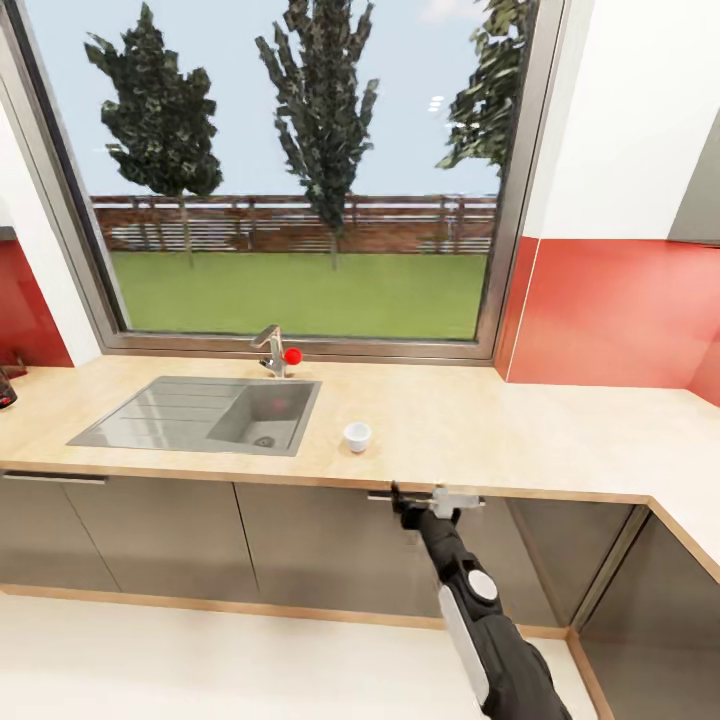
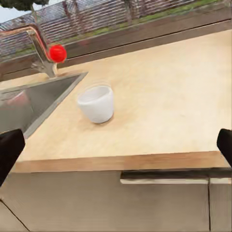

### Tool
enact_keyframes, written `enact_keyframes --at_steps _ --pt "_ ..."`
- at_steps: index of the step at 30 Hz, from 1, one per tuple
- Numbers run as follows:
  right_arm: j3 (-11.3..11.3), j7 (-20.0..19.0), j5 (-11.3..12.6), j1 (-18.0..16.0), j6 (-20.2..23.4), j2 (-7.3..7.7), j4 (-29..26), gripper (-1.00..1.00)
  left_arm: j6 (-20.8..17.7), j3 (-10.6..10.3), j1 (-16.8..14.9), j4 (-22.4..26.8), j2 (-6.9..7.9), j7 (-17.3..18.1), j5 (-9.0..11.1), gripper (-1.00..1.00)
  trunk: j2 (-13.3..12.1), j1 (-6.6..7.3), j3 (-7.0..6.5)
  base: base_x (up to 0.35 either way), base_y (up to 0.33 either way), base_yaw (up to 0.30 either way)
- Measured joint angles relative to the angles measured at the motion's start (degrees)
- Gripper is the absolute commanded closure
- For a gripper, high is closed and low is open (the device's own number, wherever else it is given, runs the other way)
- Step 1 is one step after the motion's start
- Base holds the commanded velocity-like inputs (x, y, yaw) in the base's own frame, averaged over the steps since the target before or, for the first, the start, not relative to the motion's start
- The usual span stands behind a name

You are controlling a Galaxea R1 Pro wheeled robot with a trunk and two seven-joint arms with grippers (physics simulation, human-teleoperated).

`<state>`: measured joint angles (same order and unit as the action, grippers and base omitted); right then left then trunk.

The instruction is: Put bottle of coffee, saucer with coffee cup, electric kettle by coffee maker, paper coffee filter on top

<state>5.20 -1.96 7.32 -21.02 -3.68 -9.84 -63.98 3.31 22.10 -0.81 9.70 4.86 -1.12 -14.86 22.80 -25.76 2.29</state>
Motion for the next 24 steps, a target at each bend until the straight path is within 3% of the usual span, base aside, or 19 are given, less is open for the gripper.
enact_keyframes --at_steps 7,10,14,17,20,24 --pt "0.0 8.6 0.2 -14.4 12.8 -0.16 -0.3 -1.00 0.2 0.0 0.1 0.0 -0.01 0.0 0.0 -1.00 0.0 0.00 0.00 0.000 0.000 0.000" --pt "0.0 10.4 0.2 -20.1 16.8 -0.16 0.4 -1.00 0.3 0.1 0.1 0.0 -0.01 0.0 0.0 -1.00 0.0 0.00 0.00 0.000 0.000 0.000" --pt "0.0 12.3 0.1 -27.3 21.2 -0.16 4.3 -1.00 0.3 -0.1 0.1 0.0 -0.06 0.1 0.0 -1.00 0.0 0.01 0.00 0.000 0.000 0.000" --pt "-0.1 17.3 0.2 -33.6 27.2 -0.16 9.9 -1.00 0.2 -0.2 0.1 0.0 -0.04 0.1 0.0 -1.00 0.0 0.00 0.00 0.000 0.000 0.000" --pt "-0.1 20.8 0.3 -37.0 34.4 -0.16 12.7 -1.00 -0.1 -0.2 0.1 0.0 -0.05 0.1 0.0 -1.00 0.0 0.01 0.01 0.000 0.000 0.000" --pt "-0.1 22.0 0.3 -38.4 41.2 -0.16 13.2 -1.00 -0.2 -0.5 0.1 0.0 -0.17 0.1 -0.1 -1.00 0.0 0.01 0.01 0.000 0.000 0.000"
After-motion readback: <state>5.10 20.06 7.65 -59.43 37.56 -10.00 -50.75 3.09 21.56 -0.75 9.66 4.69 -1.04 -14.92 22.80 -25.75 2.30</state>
